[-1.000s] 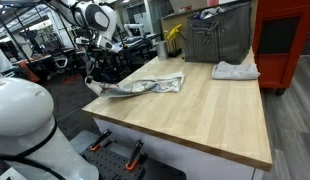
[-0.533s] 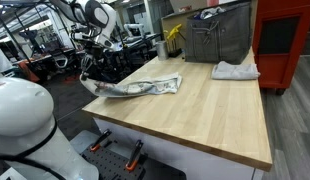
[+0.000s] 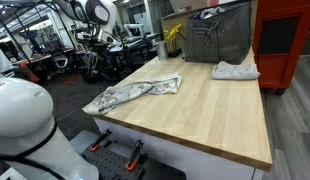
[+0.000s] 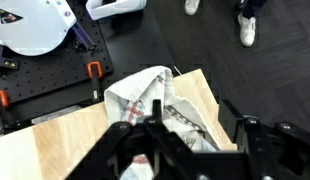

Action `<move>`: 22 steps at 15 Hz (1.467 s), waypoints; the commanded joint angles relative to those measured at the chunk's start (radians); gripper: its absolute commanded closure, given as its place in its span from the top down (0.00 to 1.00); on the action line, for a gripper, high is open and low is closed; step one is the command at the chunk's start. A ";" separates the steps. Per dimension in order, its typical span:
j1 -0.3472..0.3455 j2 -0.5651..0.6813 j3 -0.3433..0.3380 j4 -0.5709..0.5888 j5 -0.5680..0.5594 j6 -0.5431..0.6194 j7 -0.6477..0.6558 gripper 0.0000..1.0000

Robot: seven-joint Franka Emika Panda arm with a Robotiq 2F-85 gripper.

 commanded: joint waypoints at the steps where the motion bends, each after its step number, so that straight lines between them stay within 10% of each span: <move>1: -0.019 -0.018 -0.004 -0.010 0.001 0.094 0.098 0.94; 22: -0.108 0.383 -0.185 0.087 0.189 0.884 0.439 1.00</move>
